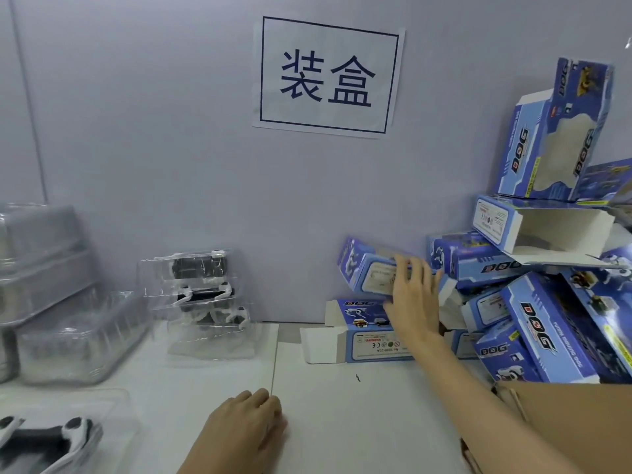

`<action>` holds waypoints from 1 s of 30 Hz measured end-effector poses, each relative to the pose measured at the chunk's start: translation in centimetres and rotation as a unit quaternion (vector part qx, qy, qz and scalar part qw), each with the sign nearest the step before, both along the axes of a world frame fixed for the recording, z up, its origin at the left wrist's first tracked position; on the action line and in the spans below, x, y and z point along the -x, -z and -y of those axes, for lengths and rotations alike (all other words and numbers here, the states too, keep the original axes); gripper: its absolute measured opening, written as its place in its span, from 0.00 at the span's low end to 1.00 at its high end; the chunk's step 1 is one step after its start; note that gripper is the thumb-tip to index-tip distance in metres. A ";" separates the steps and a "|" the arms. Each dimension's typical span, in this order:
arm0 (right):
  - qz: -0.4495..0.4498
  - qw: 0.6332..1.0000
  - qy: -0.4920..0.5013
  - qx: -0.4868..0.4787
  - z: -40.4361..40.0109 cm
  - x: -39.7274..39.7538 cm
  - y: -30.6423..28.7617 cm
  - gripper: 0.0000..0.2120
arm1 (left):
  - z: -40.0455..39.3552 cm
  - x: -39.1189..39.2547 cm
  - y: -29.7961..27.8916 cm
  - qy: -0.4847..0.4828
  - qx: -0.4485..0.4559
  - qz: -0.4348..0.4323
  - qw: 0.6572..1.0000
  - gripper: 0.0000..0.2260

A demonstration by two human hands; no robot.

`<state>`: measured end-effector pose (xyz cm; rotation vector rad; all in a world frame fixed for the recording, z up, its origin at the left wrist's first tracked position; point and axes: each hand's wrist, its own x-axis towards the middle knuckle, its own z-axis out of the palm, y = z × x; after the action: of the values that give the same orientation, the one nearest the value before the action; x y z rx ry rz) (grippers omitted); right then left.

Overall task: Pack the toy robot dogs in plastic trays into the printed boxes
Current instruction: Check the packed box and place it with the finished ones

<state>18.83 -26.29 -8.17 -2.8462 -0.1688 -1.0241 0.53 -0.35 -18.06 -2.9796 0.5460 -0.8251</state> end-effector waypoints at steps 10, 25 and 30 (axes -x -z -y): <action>0.028 0.797 -0.340 -0.499 -3.4 13.9 1.3 0.38 | 2.2 1.0 -0.9 -0.114 0.314 -0.095 0.938 0.11; -0.241 0.402 -0.266 -0.842 -2.5 17.7 5.5 0.32 | 7.8 1.0 -3.4 -0.009 0.859 -0.070 0.507 0.53; -0.347 0.361 -0.273 -0.822 -3.1 19.1 5.8 0.36 | 10.1 1.3 -3.2 0.039 0.907 -0.098 0.409 0.51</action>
<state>-0.25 -23.23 -13.93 -0.8155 0.0431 0.3579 -0.74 -10.40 -14.87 -4.7036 -1.5041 -1.9882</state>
